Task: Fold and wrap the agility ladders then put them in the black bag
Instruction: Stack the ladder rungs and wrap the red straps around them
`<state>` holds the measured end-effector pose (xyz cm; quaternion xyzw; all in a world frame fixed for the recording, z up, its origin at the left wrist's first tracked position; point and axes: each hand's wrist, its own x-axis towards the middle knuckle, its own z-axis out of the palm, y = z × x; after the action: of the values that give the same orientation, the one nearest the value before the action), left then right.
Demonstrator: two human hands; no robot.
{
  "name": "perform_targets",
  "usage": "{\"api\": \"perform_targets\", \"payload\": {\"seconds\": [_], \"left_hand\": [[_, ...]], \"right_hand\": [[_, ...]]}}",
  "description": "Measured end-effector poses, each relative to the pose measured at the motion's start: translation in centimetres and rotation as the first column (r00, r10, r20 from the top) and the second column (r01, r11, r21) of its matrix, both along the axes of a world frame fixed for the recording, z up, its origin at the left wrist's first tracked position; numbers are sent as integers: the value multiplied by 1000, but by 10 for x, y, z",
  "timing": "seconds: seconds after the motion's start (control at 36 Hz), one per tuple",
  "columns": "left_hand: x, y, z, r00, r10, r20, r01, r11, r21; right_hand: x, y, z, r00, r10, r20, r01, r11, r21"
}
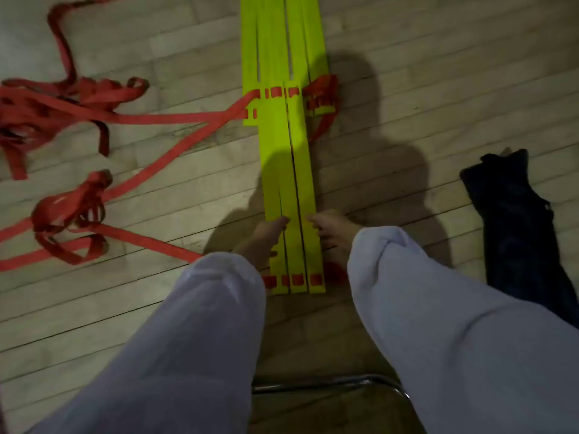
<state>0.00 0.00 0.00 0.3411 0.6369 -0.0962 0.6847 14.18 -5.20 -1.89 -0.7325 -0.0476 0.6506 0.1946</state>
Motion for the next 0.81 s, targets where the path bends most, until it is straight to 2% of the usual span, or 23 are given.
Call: {"api": "perform_targets", "payload": {"seconds": [0.08, 0.14, 0.22, 0.31, 0.44, 0.53, 0.64, 0.81], "left_hand": [[-5, -9, -22, 998, -34, -56, 32, 999, -27], [-16, -18, -42, 996, 9, -84, -14, 998, -61], [-22, -25, -51, 980, -4, -201, 4, 1000, 1], [-22, -26, -52, 984, 40, -173, -38, 999, 15], [-22, -19, -44, 980, 187, -68, -195, 970, -148], [-17, -18, -27, 986, 161, -51, -167, 973, -162], [-12, -11, -1, 993, 120, -19, -122, 988, -91], [-24, 4, 43, 992, 109, -58, -106, 993, 58]], "right_hand": [[2, -3, -15, 994, 19, 107, -19, 1000, 1], [4, -8, -24, 986, -12, 168, 9, 1000, 18], [0, -14, -28, 972, -48, 228, 48, 999, 8], [-6, -21, -36, 985, 6, 171, -2, 1000, -25], [-11, -19, -31, 983, 19, 183, -18, 1000, -11], [-12, -17, -19, 984, 1, 176, 4, 1000, -26], [-9, -14, 1, 993, -26, 116, 33, 998, -54], [4, -13, -15, 989, -134, 59, 138, 988, -71]]}}
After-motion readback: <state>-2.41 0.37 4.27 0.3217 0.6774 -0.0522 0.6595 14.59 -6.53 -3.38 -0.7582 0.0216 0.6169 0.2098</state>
